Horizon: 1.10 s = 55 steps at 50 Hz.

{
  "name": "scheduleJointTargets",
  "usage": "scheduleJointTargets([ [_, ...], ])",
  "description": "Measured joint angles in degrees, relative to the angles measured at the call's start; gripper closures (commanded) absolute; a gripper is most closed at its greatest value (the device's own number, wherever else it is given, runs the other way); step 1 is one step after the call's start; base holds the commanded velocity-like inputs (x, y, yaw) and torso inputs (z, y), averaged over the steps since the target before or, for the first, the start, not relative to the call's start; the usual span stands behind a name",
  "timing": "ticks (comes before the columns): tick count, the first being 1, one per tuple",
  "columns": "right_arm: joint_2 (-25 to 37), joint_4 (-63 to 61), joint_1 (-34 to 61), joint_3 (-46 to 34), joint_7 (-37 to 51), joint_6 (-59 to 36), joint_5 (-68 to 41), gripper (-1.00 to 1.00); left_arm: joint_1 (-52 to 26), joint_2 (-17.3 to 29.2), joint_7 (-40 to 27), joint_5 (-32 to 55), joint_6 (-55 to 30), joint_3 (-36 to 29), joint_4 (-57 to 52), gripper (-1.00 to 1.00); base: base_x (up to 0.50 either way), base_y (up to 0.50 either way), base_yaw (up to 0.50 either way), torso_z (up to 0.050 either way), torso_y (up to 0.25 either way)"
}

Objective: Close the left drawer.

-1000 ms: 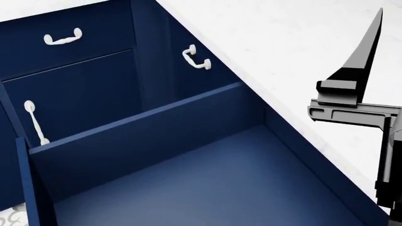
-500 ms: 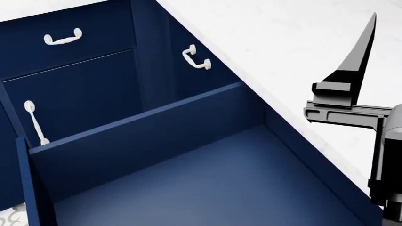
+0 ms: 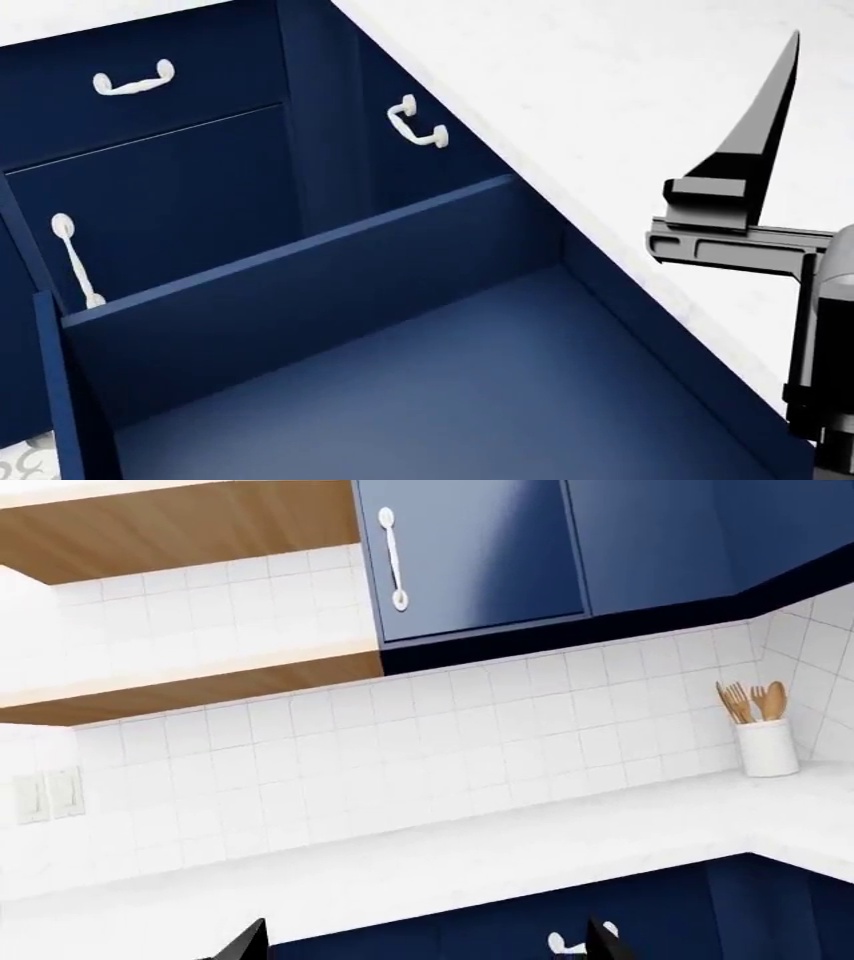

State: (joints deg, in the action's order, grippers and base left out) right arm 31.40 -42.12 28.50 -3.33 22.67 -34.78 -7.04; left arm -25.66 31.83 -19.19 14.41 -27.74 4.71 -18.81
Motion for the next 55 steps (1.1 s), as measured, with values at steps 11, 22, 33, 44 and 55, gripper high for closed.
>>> scheduleJointTargets([
  [11,-0.1,0.4,-0.1,-0.1,0.2,0.3,0.1,-1.00,0.8,-0.4,-0.3,-0.1,0.9,0.2,1.2,-1.00,0.00,0.00,0.00,0.000,0.000],
  [22,-0.1,0.4,-0.4,-0.2,0.4,0.4,0.1,-1.00,2.8,-1.6,-0.5,-0.4,3.5,0.4,4.5,-1.00,0.00,0.00,0.00,0.000,0.000],
  [33,0.1,0.1,-0.9,0.1,0.4,0.4,-0.1,-1.00,4.2,-2.4,-0.6,-1.5,5.9,-0.4,8.1,-1.00,0.00,0.00,0.00,0.000,0.000],
  [44,0.0,0.6,-1.0,-0.1,0.6,0.7,-0.1,-1.00,6.8,-0.8,0.1,-5.1,7.4,-3.5,10.7,-1.00,0.00,0.00,0.00,0.000,0.000],
  [55,-0.3,1.5,-1.1,-0.9,0.8,1.4,0.3,-1.00,9.6,0.2,1.4,-5.9,9.9,-4.4,13.3,-1.00,0.00,0.00,0.00,0.000,0.000],
])
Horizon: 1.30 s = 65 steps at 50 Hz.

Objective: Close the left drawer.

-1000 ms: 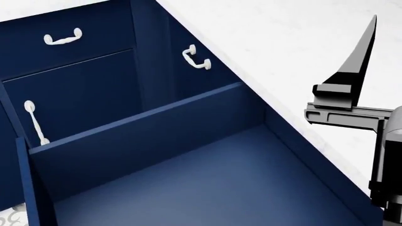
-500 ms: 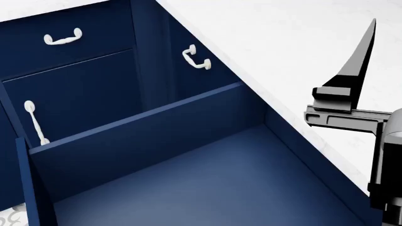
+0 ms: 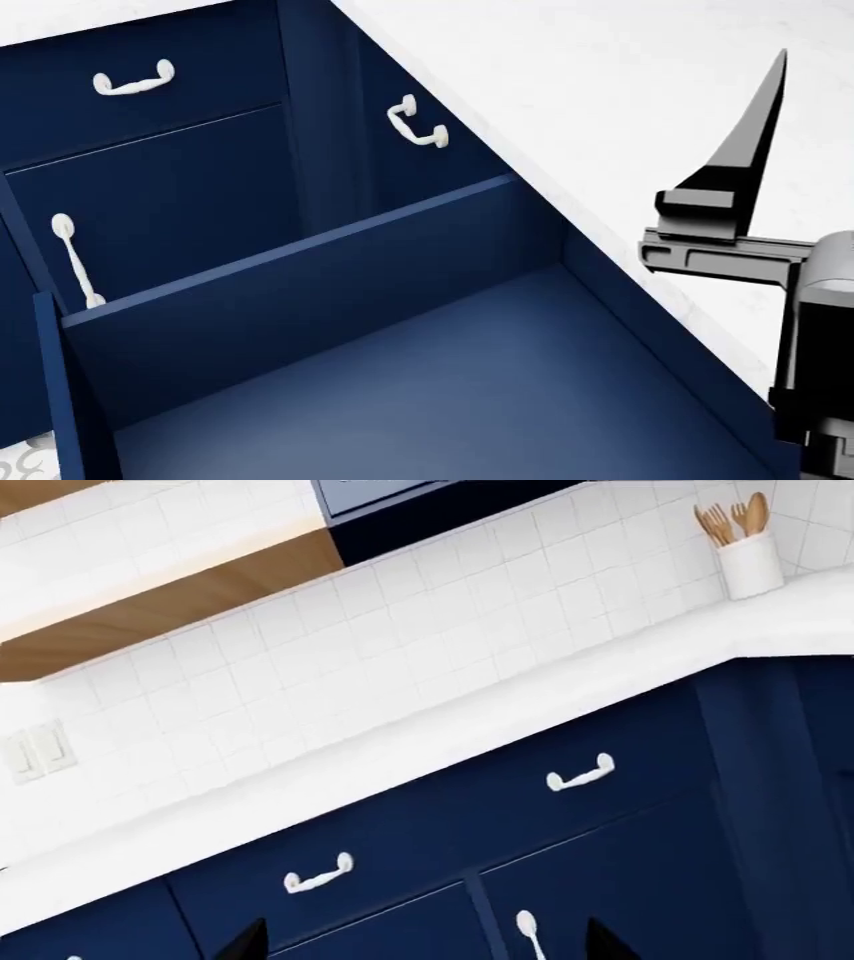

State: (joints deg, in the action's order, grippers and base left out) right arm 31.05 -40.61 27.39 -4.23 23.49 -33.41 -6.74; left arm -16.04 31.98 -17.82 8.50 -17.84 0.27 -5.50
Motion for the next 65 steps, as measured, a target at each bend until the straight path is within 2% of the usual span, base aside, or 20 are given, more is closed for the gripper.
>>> scheduleJointTargets([
  [32,0.0,-0.2,-0.5,-0.6,0.5,-0.4,0.1,-1.00,3.2,-1.6,-0.2,-0.4,5.3,-0.5,7.3,-1.00,0.00,0.00,0.00,0.000,0.000],
  [65,-0.3,0.5,-1.8,-1.1,1.2,0.5,0.5,-1.00,2.9,-3.9,0.7,-2.0,9.8,-3.9,15.4,-1.00,0.00,0.00,0.00,0.000,0.000],
])
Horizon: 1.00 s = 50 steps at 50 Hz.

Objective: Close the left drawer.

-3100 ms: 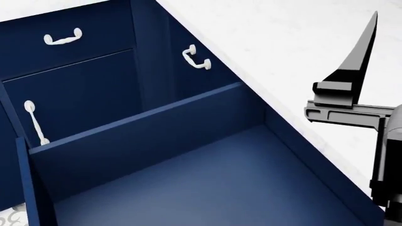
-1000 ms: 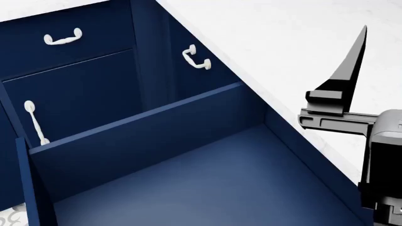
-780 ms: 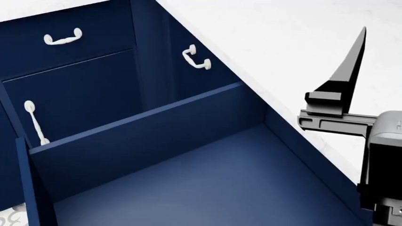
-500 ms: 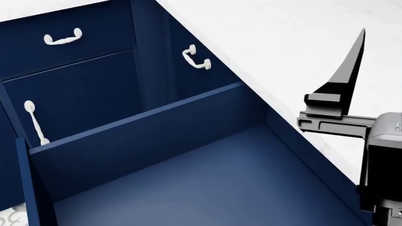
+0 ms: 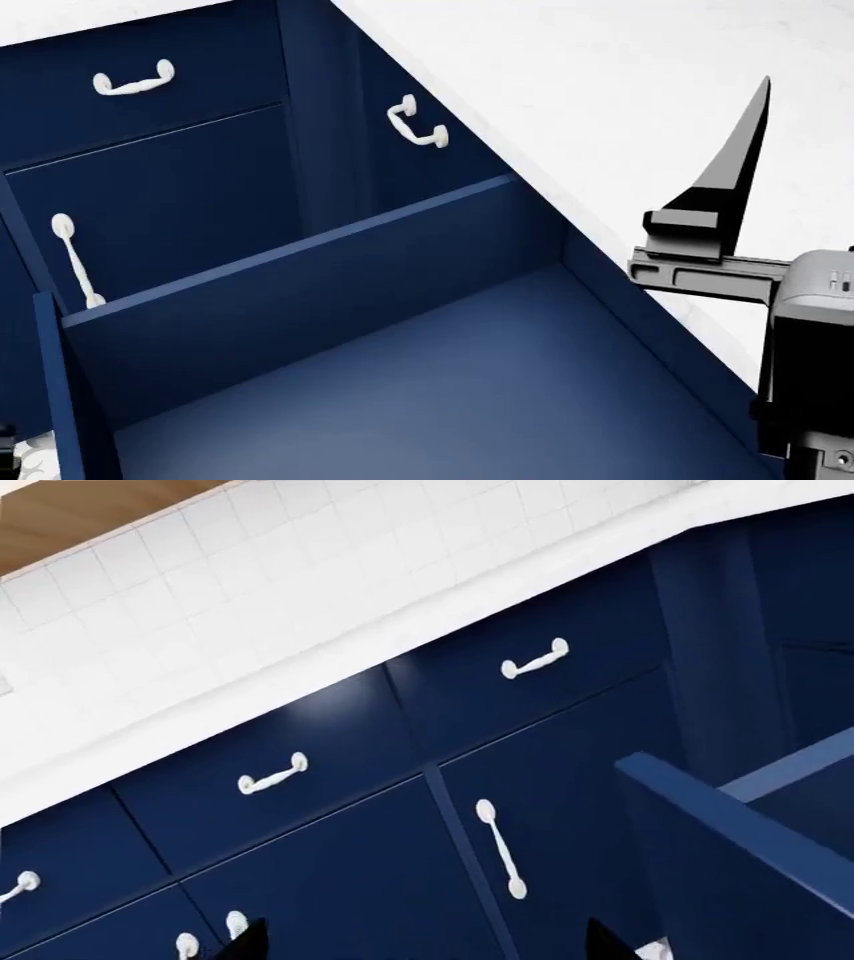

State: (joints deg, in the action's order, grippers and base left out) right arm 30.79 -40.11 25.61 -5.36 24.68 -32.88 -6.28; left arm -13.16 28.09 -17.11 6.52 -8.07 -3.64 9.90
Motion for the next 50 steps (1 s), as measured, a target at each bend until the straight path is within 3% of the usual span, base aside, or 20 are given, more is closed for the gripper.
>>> scheduleJointTargets([
  [50,0.0,1.6,-2.3,0.8,0.7,2.0,-0.5,-1.00,-3.3,-1.9,1.3,-2.1,2.4,-4.5,6.6,-1.00,0.00,0.00,0.00,0.000,0.000],
])
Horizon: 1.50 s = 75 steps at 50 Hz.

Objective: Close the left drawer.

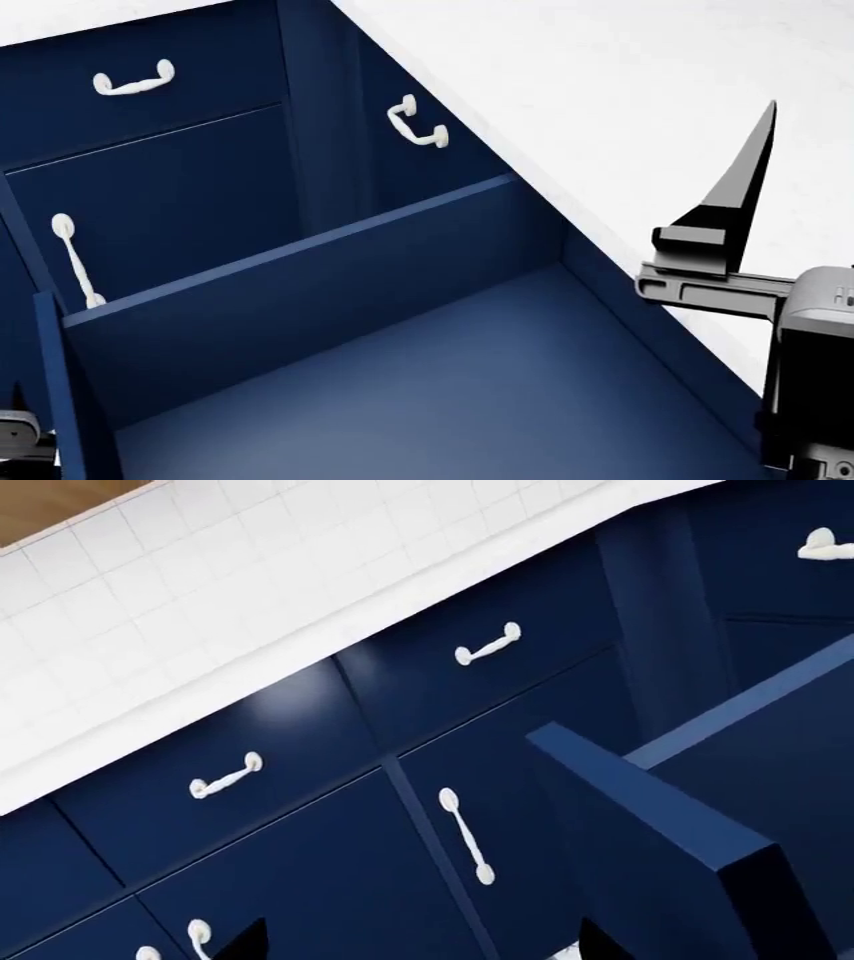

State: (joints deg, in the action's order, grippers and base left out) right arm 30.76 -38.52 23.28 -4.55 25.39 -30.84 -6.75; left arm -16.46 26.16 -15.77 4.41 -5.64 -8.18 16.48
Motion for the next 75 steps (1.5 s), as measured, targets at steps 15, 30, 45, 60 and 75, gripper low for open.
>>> scheduleJointTargets([
  [15,0.1,0.1,0.0,0.3,0.3,0.0,0.0,-1.00,-1.5,-0.9,0.2,-1.1,1.1,-1.3,2.1,-1.00,0.00,0.00,0.00,0.000,0.000],
  [30,0.6,-0.4,-0.6,1.4,0.4,-0.1,-0.5,-1.00,-2.8,-1.9,1.0,-1.5,1.9,-2.4,4.2,-1.00,0.00,0.00,0.00,0.000,0.000],
  [45,1.1,-1.2,-2.1,3.0,0.4,0.1,-1.1,-1.00,-3.5,-3.2,2.3,-2.3,2.5,-4.7,6.1,-1.00,0.00,0.00,0.00,0.000,0.000],
  [60,0.9,-0.2,-2.3,2.8,0.6,0.9,-1.0,-1.00,-4.2,-4.8,3.6,-2.3,2.8,-6.7,7.3,-1.00,0.00,0.00,0.00,0.000,0.000],
  [75,1.0,-0.5,-2.5,3.3,0.8,0.8,-1.3,-1.00,-4.7,-6.0,4.6,-2.4,3.4,-8.2,8.8,-1.00,0.00,0.00,0.00,0.000,0.000],
])
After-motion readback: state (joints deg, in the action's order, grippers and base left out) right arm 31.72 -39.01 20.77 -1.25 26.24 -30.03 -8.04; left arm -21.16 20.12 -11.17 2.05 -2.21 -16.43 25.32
